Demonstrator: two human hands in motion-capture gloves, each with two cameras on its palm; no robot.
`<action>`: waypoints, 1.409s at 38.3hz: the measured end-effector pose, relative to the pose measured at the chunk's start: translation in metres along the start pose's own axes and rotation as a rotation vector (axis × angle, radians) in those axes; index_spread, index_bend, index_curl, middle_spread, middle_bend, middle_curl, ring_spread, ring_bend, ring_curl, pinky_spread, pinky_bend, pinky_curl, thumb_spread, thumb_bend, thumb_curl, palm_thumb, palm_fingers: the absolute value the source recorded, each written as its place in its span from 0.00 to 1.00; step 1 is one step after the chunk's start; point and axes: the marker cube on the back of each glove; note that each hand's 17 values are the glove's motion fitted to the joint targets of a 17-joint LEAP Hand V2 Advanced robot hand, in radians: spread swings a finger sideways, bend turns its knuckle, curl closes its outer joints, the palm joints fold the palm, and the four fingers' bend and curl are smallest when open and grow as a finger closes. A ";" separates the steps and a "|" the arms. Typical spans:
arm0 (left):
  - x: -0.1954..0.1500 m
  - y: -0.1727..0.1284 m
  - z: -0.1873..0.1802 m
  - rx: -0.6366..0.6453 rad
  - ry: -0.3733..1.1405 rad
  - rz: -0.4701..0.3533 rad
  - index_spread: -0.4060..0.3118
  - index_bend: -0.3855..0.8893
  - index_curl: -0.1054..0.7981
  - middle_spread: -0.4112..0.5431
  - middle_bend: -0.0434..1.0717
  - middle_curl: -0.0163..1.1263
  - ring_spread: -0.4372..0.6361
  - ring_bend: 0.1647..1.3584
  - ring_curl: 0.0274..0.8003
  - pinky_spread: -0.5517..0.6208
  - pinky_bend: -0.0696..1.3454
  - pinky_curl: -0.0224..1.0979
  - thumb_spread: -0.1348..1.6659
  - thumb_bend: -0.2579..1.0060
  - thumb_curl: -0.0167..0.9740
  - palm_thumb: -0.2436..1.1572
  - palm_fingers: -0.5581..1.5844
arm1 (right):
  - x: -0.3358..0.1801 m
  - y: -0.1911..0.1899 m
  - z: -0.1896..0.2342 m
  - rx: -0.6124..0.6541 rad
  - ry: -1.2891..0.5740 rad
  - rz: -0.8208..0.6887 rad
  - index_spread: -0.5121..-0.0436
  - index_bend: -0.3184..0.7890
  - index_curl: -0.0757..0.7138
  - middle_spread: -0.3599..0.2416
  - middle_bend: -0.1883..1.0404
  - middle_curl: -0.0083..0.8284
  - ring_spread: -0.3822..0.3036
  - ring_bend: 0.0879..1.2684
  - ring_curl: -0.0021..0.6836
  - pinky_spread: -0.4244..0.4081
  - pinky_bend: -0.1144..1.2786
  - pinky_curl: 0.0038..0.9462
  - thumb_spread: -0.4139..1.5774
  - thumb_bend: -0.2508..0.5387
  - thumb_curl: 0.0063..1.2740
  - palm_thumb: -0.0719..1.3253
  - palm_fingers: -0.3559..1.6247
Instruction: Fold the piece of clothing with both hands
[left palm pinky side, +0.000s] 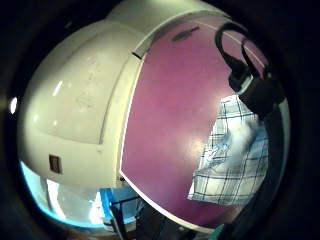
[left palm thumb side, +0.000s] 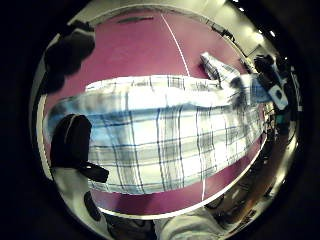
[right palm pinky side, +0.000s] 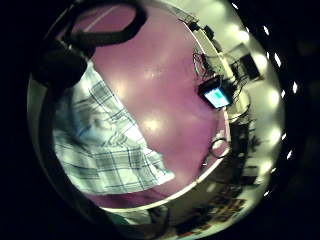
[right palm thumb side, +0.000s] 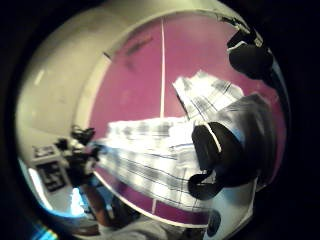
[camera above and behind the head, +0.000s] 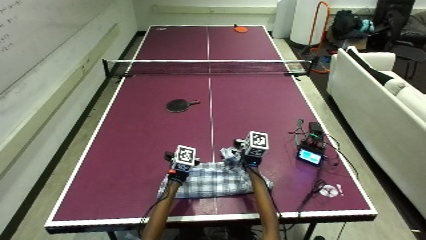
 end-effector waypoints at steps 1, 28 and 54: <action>0.000 -0.010 0.012 0.028 -0.040 -0.008 0.20 0.31 0.54 0.11 0.27 0.44 0.08 0.38 0.51 0.23 0.33 0.43 0.73 0.21 0.31 0.76 0.67 | 0.009 -0.015 -0.001 0.059 -0.030 0.025 0.40 0.43 0.56 0.20 0.48 0.57 0.22 0.41 0.63 0.33 0.39 0.40 0.77 0.30 0.21 0.68 0.61; 0.005 0.076 0.056 -0.369 0.078 0.048 0.37 0.41 0.52 0.37 0.16 0.31 0.41 0.31 0.43 0.67 0.32 0.39 0.88 0.17 0.13 0.28 0.47 | 0.109 0.086 0.086 -0.050 0.328 0.565 0.52 0.32 0.33 0.45 0.42 0.53 0.40 0.58 0.64 0.75 0.36 0.35 0.84 0.35 0.20 0.50 0.58; 0.006 0.047 -0.005 -0.142 0.051 -0.024 0.38 0.42 0.51 0.30 0.22 0.31 0.39 0.36 0.42 0.73 0.27 0.35 0.89 0.21 0.14 0.23 0.51 | 0.014 -0.045 0.026 -0.020 0.037 0.252 0.44 0.44 0.48 0.27 0.65 0.66 0.24 0.66 0.78 0.20 0.37 0.42 0.72 0.36 0.30 0.73 0.81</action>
